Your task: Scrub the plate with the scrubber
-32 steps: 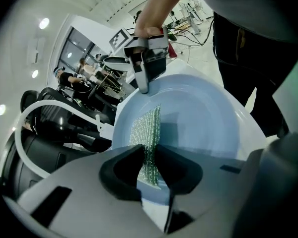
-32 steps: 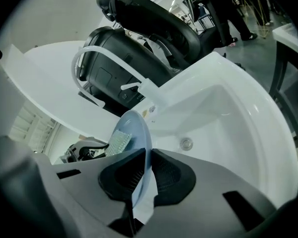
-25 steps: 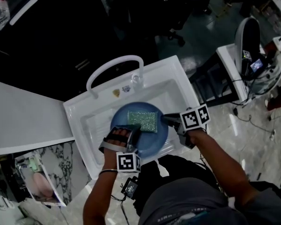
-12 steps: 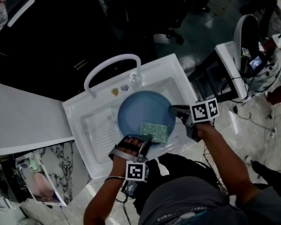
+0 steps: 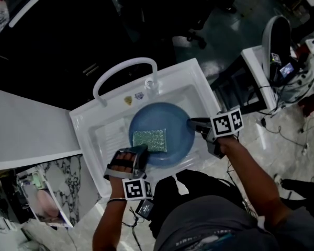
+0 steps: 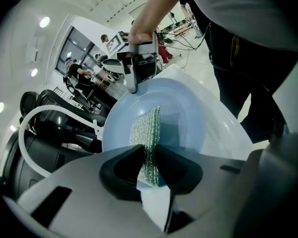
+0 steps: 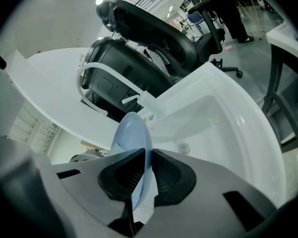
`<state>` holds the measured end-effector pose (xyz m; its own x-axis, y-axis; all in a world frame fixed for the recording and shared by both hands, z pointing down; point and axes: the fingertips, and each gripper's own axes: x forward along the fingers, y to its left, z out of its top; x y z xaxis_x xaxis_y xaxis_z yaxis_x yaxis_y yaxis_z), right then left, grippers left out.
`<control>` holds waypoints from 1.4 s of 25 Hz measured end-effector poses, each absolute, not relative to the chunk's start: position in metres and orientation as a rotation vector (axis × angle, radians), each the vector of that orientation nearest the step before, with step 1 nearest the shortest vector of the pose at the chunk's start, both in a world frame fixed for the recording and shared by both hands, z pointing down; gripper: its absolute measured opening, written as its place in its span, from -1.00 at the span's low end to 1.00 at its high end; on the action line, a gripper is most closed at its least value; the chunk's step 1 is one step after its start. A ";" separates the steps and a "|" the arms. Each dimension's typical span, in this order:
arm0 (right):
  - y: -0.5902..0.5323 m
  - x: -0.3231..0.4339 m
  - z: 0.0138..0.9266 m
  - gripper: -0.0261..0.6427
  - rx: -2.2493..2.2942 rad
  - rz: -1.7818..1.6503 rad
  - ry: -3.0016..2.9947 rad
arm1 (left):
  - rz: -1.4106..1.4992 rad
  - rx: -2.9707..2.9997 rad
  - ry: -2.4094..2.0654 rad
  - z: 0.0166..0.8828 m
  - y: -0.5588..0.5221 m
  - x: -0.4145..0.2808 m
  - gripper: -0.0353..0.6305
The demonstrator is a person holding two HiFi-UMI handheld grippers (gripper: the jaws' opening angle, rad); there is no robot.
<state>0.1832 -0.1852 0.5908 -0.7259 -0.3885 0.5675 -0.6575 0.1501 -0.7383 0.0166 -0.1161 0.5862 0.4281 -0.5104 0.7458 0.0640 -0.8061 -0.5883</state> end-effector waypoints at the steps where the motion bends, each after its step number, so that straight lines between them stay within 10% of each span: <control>1: -0.182 0.178 0.591 -0.73 1.002 1.609 -2.185 | -1.386 -2.137 0.389 0.584 -0.122 0.016 -0.64; 35: -0.175 0.210 0.580 -0.74 1.112 1.654 -2.193 | -1.178 -2.142 0.432 0.547 -0.063 0.047 -0.64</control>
<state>0.2101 -0.1754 0.5803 -0.7048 -0.4518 0.5469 -0.6500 0.1026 -0.7530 0.0475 -0.0630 0.5470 0.5429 -0.5593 0.6264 0.0219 -0.7363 -0.6763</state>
